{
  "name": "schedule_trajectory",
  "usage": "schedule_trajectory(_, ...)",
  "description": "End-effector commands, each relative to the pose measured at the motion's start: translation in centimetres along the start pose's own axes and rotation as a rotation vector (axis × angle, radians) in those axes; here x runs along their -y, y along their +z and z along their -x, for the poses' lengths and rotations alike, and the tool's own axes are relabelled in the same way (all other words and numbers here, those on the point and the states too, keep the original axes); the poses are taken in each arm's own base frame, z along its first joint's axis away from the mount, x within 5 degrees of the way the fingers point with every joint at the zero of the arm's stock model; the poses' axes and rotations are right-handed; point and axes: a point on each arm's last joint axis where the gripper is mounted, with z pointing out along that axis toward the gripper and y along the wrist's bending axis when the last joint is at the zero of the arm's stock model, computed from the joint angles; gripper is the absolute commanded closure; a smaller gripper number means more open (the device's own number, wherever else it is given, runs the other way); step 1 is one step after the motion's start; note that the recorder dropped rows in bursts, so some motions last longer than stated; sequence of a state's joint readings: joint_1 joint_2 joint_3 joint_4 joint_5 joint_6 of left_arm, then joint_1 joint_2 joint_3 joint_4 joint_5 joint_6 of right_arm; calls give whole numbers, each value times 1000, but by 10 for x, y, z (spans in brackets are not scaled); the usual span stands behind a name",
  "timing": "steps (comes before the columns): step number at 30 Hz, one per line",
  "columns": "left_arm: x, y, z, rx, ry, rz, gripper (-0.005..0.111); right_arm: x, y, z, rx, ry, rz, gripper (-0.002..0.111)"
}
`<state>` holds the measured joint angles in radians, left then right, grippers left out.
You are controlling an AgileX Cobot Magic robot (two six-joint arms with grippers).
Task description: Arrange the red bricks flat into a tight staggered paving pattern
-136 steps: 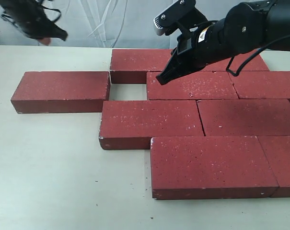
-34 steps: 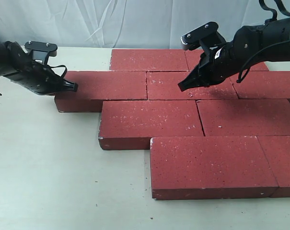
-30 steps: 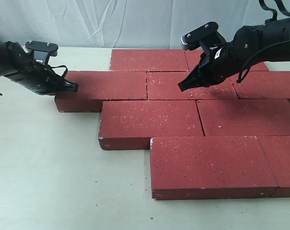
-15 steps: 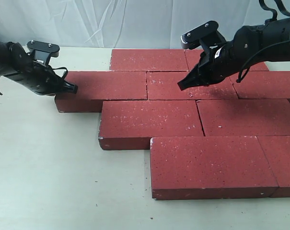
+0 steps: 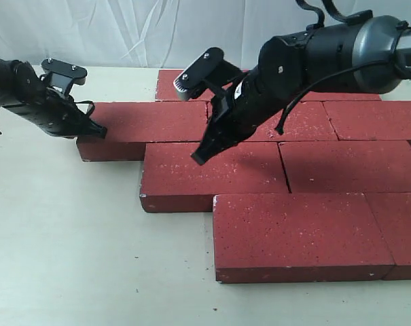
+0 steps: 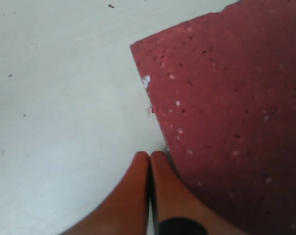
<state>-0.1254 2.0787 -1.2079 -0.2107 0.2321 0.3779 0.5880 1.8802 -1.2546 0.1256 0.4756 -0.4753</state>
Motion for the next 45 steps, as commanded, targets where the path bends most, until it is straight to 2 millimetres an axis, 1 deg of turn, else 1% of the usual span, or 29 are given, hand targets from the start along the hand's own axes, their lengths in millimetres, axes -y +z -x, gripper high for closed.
schedule_trajectory(1,-11,-3,-1,-1,-25,14,107,-11,-4,7,11,-49,20,109)
schedule_trajectory(4,-28,-4,-5,-2,-74,33,107,-14,-4,6,4,-44,52,109)
schedule_trajectory(5,-30,-5,-5,0,-100,32,107,-16,-4,5,-6,-51,73,109)
schedule_trajectory(7,-34,-7,-4,9,-133,33,107,-26,-6,2,-28,-109,186,109)
schedule_trajectory(8,-36,-9,-4,10,-126,38,107,-37,-8,2,-15,-173,302,109)
schedule_trajectory(9,-37,-10,-3,13,-127,39,107,-42,-8,1,-6,-226,366,109)
schedule_trajectory(10,-37,-12,-2,18,-134,38,107,-48,-5,-1,3,-281,440,109)
schedule_trajectory(11,-37,-12,-2,19,-141,37,107,-50,3,-3,2,-287,463,109)
schedule_trajectory(13,-37,-11,-3,17,-141,36,107,-50,15,-3,-14,-294,474,109)
schedule_trajectory(17,-37,-11,-2,20,-150,35,107,-50,28,-3,-34,-288,495,109)
schedule_trajectory(19,-36,-11,-2,23,-159,34,107,-49,38,-5,-50,-294,493,109)
schedule_trajectory(24,-36,-11,-2,23,-159,34,107,-46,49,-6,-79,-311,477,109)
schedule_trajectory(27,-37,-11,-2,26,-161,35,107,-43,53,-4,-64,-304,434,109)
schedule_trajectory(29,-37,-11,-2,27,-166,34,107,-42,54,-3,-61,-283,411,109)
schedule_trajectory(31,-37,-11,-2,27,-166,34,107,-41,54,-5,-77,-298,404,109)
schedule_trajectory(35,-36,-11,-2,21,-166,31,107,-42,51,-8,-116,-323,442,109)
schedule_trajectory(40,-35,-11,-3,7,-178,21,107,-43,35,-2,-119,-339,479,109)
schedule_trajectory(45,-32,-11,-3,8,-183,12,107,-42,19,5,-91,-323,463,109)
